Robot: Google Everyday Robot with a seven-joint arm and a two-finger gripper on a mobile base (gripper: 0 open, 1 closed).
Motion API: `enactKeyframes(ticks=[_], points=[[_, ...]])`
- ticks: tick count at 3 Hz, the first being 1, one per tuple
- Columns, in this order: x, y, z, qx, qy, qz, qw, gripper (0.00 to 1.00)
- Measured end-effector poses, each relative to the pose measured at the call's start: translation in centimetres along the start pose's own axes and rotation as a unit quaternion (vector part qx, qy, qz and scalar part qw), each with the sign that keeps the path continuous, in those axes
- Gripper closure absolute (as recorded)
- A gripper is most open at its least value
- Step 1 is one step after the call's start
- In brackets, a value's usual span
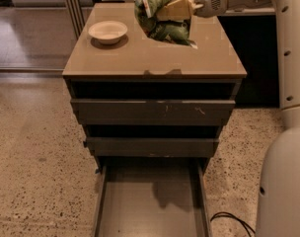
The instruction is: Pick green jalapeno chip bag from bottom drawer and place on counter
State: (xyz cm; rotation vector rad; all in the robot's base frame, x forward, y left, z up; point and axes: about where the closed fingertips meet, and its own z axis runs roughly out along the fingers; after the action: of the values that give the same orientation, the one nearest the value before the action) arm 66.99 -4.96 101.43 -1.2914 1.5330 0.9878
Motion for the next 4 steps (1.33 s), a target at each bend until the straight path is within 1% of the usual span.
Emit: enactKeyframes(ticks=[1,2,3,4], points=[[2.9,-6.4,2.5,0.044,0.011,0.015,0.9989,1.00],[7.4,-11.8,6.5,0.076,0.038,0.041,0.9955,1.00],[7.4,-11.8,6.5,0.076,0.038,0.041,0.9955,1.00],[8.1,-12.3,6.9,0.086,0.058,0.041,0.9938,1.00]])
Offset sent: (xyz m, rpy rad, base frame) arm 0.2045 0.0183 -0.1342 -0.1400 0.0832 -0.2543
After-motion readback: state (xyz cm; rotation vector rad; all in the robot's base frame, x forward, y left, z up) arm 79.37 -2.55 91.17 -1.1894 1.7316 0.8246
